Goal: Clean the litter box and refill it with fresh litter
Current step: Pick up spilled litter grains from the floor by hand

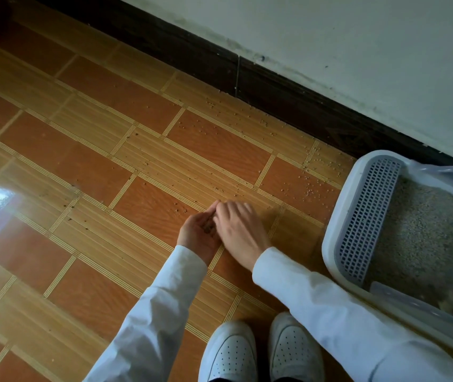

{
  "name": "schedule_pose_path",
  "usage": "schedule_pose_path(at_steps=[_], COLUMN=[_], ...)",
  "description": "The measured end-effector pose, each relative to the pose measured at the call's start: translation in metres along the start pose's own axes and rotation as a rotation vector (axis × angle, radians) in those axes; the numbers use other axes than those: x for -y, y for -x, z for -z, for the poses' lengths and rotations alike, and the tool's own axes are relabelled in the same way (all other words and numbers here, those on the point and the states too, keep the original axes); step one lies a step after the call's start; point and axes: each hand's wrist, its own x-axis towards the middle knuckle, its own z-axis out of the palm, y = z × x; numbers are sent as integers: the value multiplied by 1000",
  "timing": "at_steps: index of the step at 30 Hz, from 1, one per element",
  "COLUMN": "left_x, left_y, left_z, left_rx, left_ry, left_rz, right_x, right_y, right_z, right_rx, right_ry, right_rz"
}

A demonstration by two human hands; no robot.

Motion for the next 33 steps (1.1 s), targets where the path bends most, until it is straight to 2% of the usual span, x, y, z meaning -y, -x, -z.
schedule_pose_path(at_steps=[2, 5, 10, 15, 21, 28, 31, 33], left_x=[1, -3, -8, -4, 4, 5, 5, 6], left_y=[1, -1, -2, 0, 4, 4, 4, 4], left_z=[-1, 2, 6, 0, -2, -3, -4, -4], left_rx=[10, 71, 105, 135, 163, 166, 170, 170], left_ry=[14, 66, 152, 125, 86, 81, 76, 77], left_rz=[11, 41, 37, 45, 55, 56, 55, 58], right_x=[9, -5, -60, -82, -82, -85, -84, -81], right_y=[8, 18, 36, 44, 39, 39, 35, 35], right_z=[-1, 0, 2, 2, 5, 3, 6, 6], right_rx=[27, 16, 71, 118, 104, 222, 287, 254], right_ry=[-71, -162, -4, 78, 46, 299, 337, 318], right_rz=[-11, -184, -655, -889, -974, -801, -773, -737])
